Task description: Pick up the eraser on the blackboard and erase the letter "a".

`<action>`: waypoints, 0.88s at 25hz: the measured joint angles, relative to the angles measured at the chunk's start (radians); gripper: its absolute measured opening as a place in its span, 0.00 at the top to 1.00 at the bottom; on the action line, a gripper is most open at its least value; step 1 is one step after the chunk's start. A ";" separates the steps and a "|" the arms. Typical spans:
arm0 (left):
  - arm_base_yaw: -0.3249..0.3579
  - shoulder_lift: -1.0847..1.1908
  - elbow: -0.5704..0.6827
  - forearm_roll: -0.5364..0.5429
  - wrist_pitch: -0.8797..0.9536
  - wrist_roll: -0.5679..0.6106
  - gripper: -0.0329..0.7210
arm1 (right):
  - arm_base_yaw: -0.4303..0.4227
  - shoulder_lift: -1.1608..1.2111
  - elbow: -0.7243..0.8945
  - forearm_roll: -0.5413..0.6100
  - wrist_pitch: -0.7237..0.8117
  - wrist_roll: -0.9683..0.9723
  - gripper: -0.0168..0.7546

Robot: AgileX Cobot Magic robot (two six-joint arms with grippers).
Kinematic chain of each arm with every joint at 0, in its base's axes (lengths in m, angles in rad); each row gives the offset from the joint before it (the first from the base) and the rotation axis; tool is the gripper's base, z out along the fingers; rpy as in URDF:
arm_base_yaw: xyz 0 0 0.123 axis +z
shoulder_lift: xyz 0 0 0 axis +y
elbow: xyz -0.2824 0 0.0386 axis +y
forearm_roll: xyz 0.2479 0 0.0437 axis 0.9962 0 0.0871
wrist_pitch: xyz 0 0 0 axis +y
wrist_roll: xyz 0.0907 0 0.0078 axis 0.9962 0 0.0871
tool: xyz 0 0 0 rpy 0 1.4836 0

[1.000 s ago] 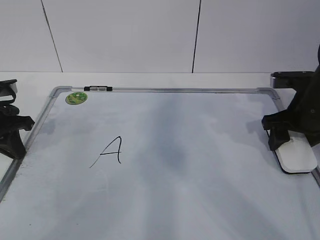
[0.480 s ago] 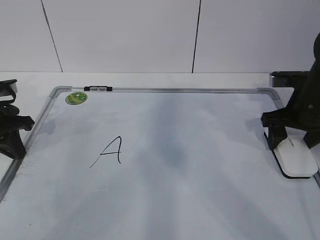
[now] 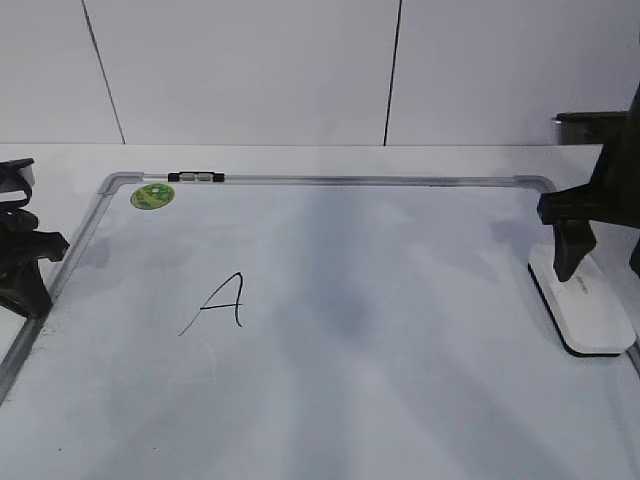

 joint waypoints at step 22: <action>-0.005 -0.248 0.004 0.007 0.143 0.008 0.36 | 0.000 -0.319 0.000 0.022 0.085 -0.065 0.18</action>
